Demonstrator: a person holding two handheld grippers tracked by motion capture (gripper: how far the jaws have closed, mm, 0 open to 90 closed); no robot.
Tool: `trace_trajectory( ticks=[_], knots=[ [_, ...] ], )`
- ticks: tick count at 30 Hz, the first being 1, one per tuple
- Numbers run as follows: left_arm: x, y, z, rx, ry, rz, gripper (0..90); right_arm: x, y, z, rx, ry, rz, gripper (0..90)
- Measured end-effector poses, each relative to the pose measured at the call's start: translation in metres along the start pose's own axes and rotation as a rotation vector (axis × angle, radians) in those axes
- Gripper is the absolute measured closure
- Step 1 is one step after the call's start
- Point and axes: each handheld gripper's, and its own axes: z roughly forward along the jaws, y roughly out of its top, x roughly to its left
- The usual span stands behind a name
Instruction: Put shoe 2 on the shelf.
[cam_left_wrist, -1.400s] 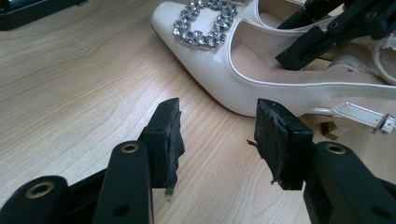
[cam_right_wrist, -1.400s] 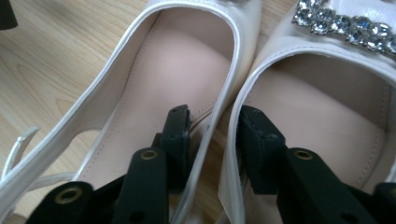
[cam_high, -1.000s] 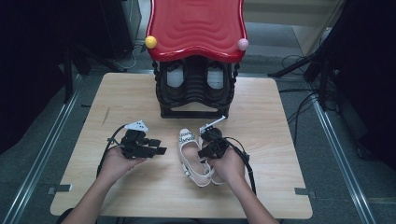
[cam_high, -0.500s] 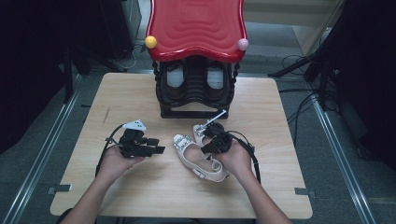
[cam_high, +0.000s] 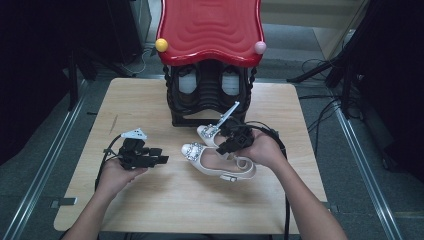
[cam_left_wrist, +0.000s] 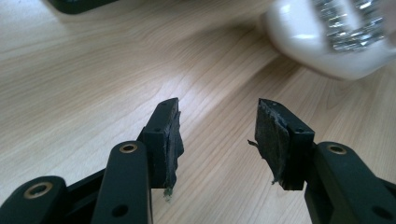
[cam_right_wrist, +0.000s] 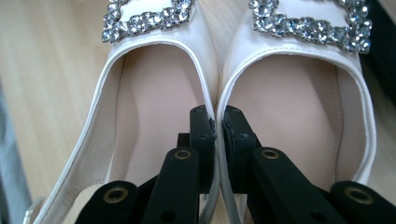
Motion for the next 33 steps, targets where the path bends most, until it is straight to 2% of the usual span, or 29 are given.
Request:
trace_trajectory(
  ticks=[2, 4, 7, 13, 15, 23, 30, 33],
  knots=[
    [0.001, -0.002, -0.002, 0.001, 0.001, -0.007, 50.5, 0.002, 0.009, -0.009, -0.008, 0.027, -0.059, 85.6],
    [0.001, -0.005, -0.004, -0.006, 0.004, -0.011, 50.6, 0.003, 0.015, -0.015, -0.016, 0.035, -0.088, 85.5],
    [0.001, -0.009, -0.007, -0.009, 0.012, -0.018, 50.6, 0.006, 0.029, -0.029, -0.029, 0.037, -0.117, 85.5],
    [0.002, -0.015, -0.012, -0.014, 0.016, -0.029, 50.5, 0.008, 0.056, -0.063, -0.045, 0.09, -0.187, 85.4],
    [0.002, -0.016, -0.013, -0.017, 0.018, -0.037, 50.5, 0.007, 0.063, -0.077, -0.072, 0.098, -0.181, 85.4],
    [0.002, -0.017, -0.013, -0.01, 0.017, -0.036, 50.6, 0.007, 0.084, -0.142, -0.26, 0.119, -0.111, 85.4],
    [0.0, -0.017, -0.01, -0.006, 0.016, -0.032, 50.5, 0.005, 0.102, -0.197, -0.397, 0.113, -0.014, 85.3],
    [0.001, -0.017, -0.01, -0.003, 0.015, -0.031, 50.5, 0.0, 0.11, -0.214, -0.463, 0.086, 0.042, 85.4]
  ],
)
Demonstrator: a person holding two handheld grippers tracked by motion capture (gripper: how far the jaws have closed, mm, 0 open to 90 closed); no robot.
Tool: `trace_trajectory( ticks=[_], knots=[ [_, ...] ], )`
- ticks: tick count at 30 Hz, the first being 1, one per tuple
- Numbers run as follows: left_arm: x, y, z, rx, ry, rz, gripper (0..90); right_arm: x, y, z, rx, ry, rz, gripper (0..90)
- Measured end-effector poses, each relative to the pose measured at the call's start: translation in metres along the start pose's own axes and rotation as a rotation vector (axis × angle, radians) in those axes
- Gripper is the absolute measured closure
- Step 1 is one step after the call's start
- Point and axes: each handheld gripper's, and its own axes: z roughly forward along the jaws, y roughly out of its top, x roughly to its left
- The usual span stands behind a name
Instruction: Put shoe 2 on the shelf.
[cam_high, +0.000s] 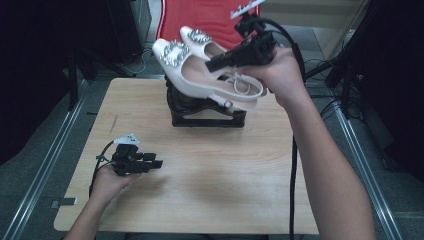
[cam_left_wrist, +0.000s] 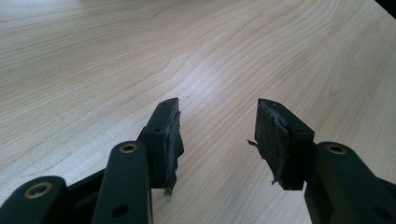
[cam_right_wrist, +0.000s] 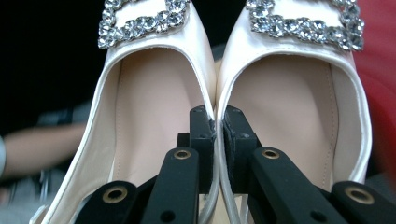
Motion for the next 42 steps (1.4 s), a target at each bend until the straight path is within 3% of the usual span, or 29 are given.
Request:
trace_trajectory(
  ticks=[7, 16, 22, 30, 42],
  knots=[
    [0.0, 0.0, 0.001, 0.007, -0.003, 0.004, 50.6, -0.02, 0.028, -0.015, -0.195, -0.136, 0.219, 85.5],
    [0.0, 0.0, 0.001, 0.006, -0.01, -0.002, 50.7, -0.045, 0.048, -0.017, -0.349, -0.273, 0.4, 85.4],
    [0.0, 0.0, 0.0, -0.01, -0.013, -0.001, 50.7, -0.061, 0.058, -0.012, -0.411, -0.389, 0.467, 85.5],
    [0.002, 0.002, 0.001, -0.016, -0.026, -0.003, 50.8, -0.075, 0.065, 0.002, -0.469, -0.506, 0.571, 85.4],
    [0.001, 0.004, 0.003, -0.01, -0.032, 0.002, 50.8, -0.079, 0.075, 0.03, -0.471, -0.651, 0.61, 85.4]
  ],
)
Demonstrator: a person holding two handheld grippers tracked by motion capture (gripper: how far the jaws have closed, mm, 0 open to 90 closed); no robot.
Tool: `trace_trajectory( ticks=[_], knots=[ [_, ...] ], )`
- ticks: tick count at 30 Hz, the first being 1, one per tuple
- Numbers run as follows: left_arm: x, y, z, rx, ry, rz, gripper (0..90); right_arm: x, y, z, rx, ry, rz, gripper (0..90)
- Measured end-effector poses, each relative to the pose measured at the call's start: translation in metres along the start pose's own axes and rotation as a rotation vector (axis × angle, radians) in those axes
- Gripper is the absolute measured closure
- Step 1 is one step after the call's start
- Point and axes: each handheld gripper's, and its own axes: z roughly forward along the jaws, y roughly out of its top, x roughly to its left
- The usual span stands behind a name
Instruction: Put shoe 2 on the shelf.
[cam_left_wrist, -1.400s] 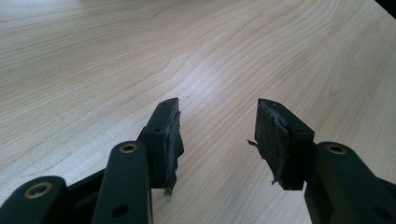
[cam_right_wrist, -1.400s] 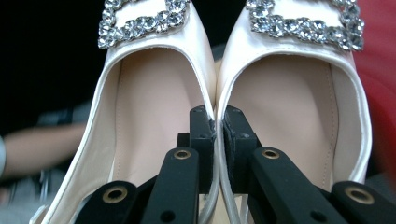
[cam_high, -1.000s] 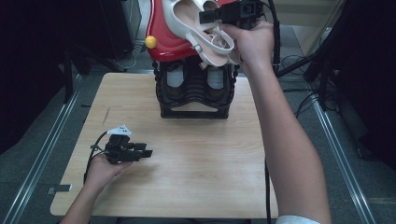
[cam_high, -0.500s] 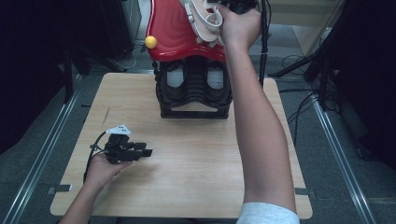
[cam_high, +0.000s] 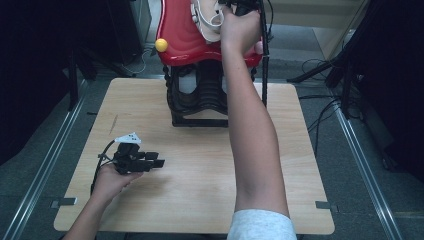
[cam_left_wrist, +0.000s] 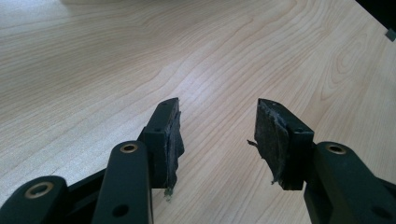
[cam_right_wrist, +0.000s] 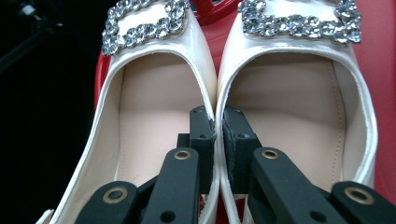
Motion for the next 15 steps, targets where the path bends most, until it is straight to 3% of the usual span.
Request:
trace_trajectory(
  ticks=[8, 15],
  knots=[
    [-0.002, 0.0, 0.004, 0.009, -0.013, 0.008, 50.8, 0.008, -0.006, 0.01, 0.038, -0.03, -0.002, 85.0],
    [-0.001, 0.0, 0.004, 0.008, -0.009, 0.001, 50.8, 0.014, -0.009, 0.014, 0.03, -0.06, -0.028, 83.1]
  ],
)
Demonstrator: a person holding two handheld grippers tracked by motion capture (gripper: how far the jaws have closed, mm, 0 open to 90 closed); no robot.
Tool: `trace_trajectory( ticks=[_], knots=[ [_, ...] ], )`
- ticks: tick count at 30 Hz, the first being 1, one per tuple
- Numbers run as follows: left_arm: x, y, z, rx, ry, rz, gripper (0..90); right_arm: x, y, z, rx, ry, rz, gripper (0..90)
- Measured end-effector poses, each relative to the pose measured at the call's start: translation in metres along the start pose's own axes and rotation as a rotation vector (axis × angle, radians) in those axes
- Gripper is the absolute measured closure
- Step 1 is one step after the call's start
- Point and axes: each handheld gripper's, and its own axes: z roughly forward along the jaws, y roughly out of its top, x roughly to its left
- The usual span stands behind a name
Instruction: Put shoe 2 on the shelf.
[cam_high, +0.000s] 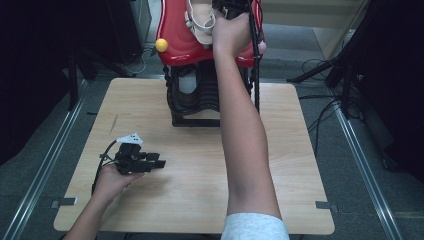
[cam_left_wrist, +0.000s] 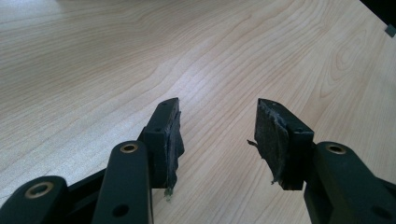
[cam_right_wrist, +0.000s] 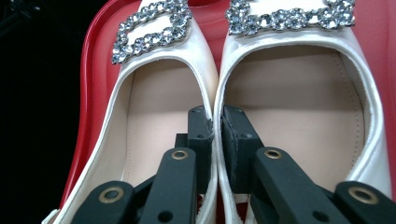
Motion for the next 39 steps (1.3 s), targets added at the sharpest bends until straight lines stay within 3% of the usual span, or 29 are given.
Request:
trace_trajectory(
  ticks=[3, 16, 19, 26, 39],
  knots=[
    [0.0, 0.0, 0.0, 0.001, 0.0, 0.004, 50.8, 0.0, 0.0, 0.0, 0.003, 0.003, -0.021, 82.4],
    [-0.001, 0.0, 0.002, 0.01, -0.002, 0.008, 50.8, -0.005, 0.003, -0.004, 0.017, 0.057, -0.021, 71.9],
    [-0.001, 0.0, 0.003, 0.011, 0.002, 0.008, 50.8, -0.004, 0.004, -0.007, 0.024, 0.056, -0.045, 70.2],
    [-0.002, 0.0, 0.004, 0.017, -0.002, 0.012, 50.8, -0.006, 0.007, -0.013, 0.037, 0.072, -0.047, 65.6],
    [-0.001, 0.0, 0.006, 0.038, 0.002, 0.022, 50.1, -0.018, 0.011, -0.039, 0.028, 0.13, -0.094, 53.3]
  ],
)
